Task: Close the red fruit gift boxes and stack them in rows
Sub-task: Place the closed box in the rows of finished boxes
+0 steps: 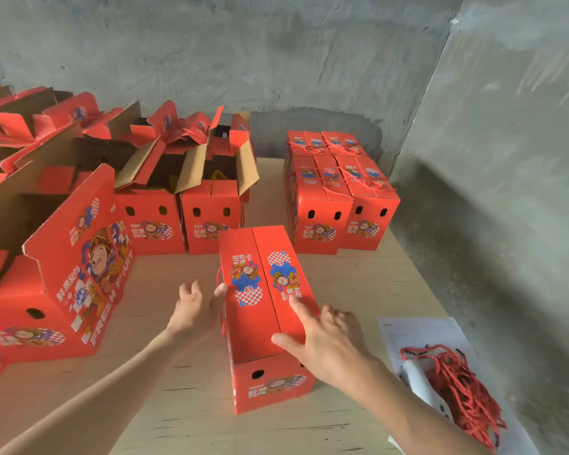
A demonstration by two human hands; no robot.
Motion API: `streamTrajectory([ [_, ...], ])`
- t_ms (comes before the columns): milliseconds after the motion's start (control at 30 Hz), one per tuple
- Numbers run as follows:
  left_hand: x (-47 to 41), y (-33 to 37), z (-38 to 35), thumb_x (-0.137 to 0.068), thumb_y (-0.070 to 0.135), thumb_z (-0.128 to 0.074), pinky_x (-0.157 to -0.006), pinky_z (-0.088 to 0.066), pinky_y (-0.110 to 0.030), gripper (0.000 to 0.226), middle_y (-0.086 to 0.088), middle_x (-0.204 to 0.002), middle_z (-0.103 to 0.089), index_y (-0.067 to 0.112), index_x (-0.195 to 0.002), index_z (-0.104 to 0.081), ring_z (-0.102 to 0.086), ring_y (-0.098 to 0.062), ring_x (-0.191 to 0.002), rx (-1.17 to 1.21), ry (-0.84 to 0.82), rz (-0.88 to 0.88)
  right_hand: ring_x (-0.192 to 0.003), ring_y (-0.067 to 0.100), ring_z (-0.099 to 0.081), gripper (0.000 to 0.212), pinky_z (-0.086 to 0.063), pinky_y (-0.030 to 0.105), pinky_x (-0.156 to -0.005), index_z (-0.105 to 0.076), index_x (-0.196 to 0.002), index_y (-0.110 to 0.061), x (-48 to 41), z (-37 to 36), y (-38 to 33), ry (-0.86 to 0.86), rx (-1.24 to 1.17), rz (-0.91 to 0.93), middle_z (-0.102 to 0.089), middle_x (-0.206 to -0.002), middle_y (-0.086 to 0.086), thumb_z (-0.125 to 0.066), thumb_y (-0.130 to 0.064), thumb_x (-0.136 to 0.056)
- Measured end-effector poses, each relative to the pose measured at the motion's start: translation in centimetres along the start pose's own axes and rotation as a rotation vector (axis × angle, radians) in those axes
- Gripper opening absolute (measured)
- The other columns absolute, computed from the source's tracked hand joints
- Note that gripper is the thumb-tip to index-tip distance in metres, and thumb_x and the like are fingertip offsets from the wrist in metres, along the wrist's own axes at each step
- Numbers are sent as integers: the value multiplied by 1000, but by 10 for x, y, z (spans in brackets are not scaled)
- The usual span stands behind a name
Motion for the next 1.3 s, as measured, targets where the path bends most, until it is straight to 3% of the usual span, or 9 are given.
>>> streamTrajectory([
  [167,13,3,-2,-98,47,-25,-69,-44,-32,57,-9,-82,-61,5,-115,-60,-56,-27,-72,-105,-7,-24,-81,19,-56,47,-43,32,-74,-49,-104,-19,5,6,48,144,-602,-179,-57,-81,-4,-54,-60,-83],
  [300,24,-14,-24,-96,57,-23,-48,-48,-26,73,-3,-42,-55,3,-60,-58,-51,-21,-37,136,-159,180,-83,21,-62,62,-48,32,-77,-64,-82,-10,-3,-57,67,-175,-1056,-489,-68,-83,3,-35,-64,-91],
  [400,35,-25,-42,-93,61,-33,-56,-43,-26,65,-5,-51,-55,9,-59,-53,-49,-20,-47,508,-201,405,-88,20,-66,50,-51,32,-80,-71,-85,-22,-16,-76,48,-233,-1441,-553,-73,-86,-1,-41,-61,-91],
  [567,45,-14,-62,-93,42,-51,-94,-36,-35,37,1,-64,-56,21,-63,-54,-48,-16,-63,938,-315,648,-74,22,-65,26,-54,34,-65,-64,-110,-5,-52,-33,46,-15,-1684,-573,-69,-87,9,-58,-24,-93],
  [667,36,1,-44,-97,32,-48,-67,-38,-29,37,-1,-58,-53,16,-64,-54,-44,-15,-56,998,-200,565,-94,16,-56,26,-42,41,-97,-58,-113,-2,-64,16,36,146,-1536,-420,-61,-113,11,-61,-15,-91],
  [833,15,75,47,-101,21,-36,-59,-32,-26,33,2,-71,-49,15,-73,-53,-43,-11,-63,710,49,31,-72,17,-65,14,-52,29,-71,-62,-85,-8,-72,106,-22,155,-1415,67,-68,-82,10,-51,-6,-94],
  [1033,55,186,119,-94,1,-50,-79,-42,-33,23,-12,-89,-59,-2,-82,-70,-54,-23,-86,86,283,-772,-60,18,-66,20,-50,25,-59,-63,-86,4,-73,103,-65,-160,-1442,63,-68,-65,8,-43,4,-91],
  [1200,49,126,119,-97,20,-49,-77,-50,-42,30,-15,-89,-69,-3,-90,-67,-63,-30,-86,197,357,-491,-38,11,-47,25,-47,24,-51,-61,-79,-2,-71,91,-62,-332,-1689,-98,-48,-47,-2,-43,-9,-94],
  [1300,49,81,76,-95,23,-51,-84,-50,-34,25,-8,-106,-66,7,-108,-66,-62,-25,-99,133,126,-308,-41,12,-53,25,-44,26,-56,-59,-77,-5,-75,105,-51,-296,-1644,-150,-48,-46,-4,-44,-15,-95],
])
Point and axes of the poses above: each hand's wrist, its own x-axis away from the middle knuckle, its own z-axis out of the back of the hand, y = z × x, the point moved 10 cm from there along -x, towards the middle knuckle
